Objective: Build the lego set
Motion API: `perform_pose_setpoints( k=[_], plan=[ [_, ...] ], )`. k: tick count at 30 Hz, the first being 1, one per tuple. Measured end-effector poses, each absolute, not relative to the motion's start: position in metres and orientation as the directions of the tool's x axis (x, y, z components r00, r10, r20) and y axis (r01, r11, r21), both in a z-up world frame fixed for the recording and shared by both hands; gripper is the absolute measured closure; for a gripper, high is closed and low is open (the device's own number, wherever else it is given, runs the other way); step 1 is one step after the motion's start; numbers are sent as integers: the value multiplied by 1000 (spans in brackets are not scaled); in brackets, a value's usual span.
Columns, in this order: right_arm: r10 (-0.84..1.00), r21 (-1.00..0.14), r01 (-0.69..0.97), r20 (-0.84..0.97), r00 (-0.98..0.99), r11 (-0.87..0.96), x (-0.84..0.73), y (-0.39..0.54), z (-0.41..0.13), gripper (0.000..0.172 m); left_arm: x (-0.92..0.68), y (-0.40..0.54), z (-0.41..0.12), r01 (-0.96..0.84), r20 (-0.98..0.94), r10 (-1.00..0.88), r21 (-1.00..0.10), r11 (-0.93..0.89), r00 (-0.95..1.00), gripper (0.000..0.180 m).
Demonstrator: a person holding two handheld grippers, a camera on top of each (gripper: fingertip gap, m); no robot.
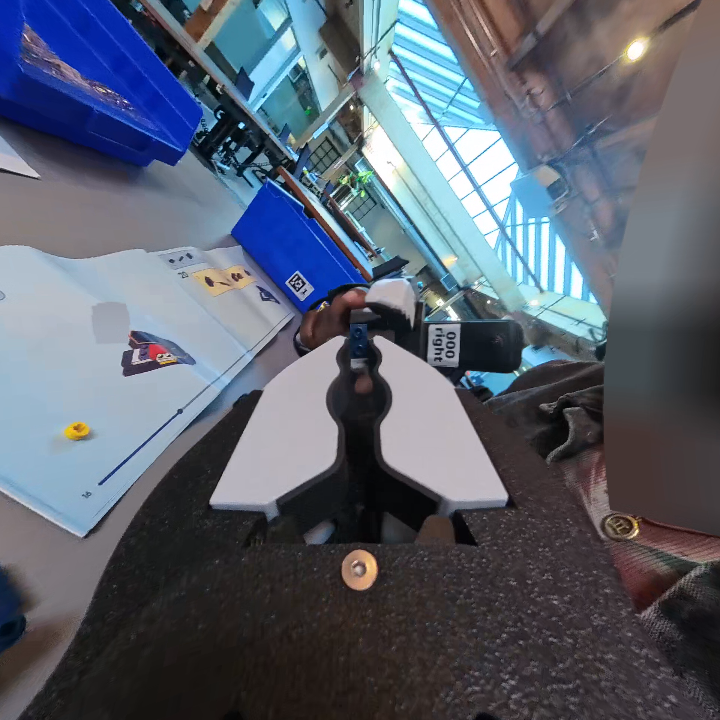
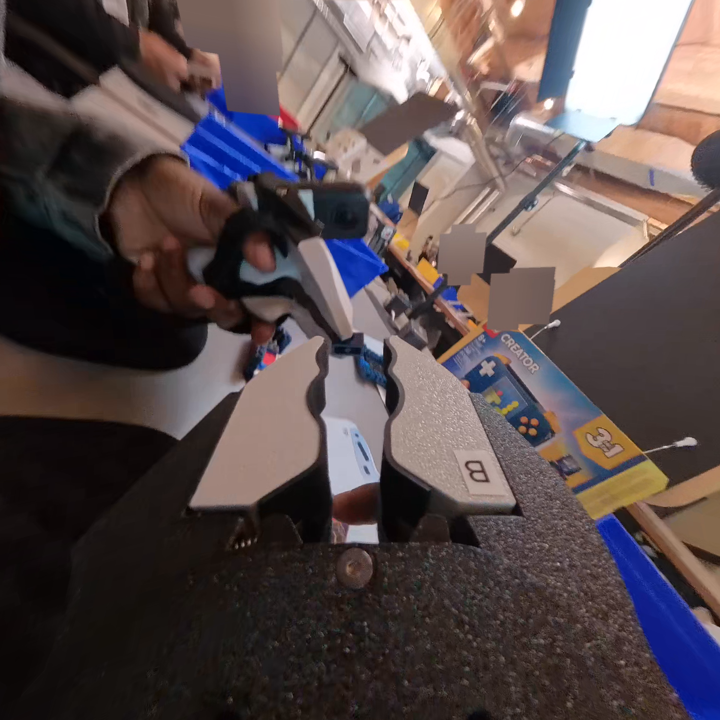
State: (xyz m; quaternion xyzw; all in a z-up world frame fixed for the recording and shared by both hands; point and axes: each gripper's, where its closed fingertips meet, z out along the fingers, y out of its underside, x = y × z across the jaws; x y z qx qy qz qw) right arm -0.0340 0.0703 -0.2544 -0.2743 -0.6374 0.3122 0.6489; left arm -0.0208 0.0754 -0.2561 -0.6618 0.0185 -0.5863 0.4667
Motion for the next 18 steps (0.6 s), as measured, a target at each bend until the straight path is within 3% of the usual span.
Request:
perform_pose_setpoints(
  k=[4,6,9,11,13,15,18],
  plan=[
    [703,-703,2,711,-26,711,-39,64,-264,145,-16,74,-258,491,734,-584,-672,-555,346,173],
    [692,-692,23,722,12,722,-38,69,-260,155,-15,75,-258,475,716,-591,-694,-542,372,173],
    [797,-795,-52,604,28,604,-35,69,-247,155,-14,73,-245,492,665,-650,-732,-471,367,171],
    [941,-930,-155,338,0,334,-30,77,-234,155,-21,68,-225,543,600,-726,-753,-371,337,162],
    [987,-961,-260,-60,-147,-97,-26,84,-221,156,-33,66,-209,596,532,-770,-762,-254,353,155],
    [878,-837,-303,-365,-310,-455,-24,92,-211,156,-38,68,-208,590,497,-766,-783,-195,407,151],
    [722,-666,-317,-512,-465,-675,-26,91,-203,156,-30,70,-213,574,484,-753,-800,-175,445,150]
  ],
)
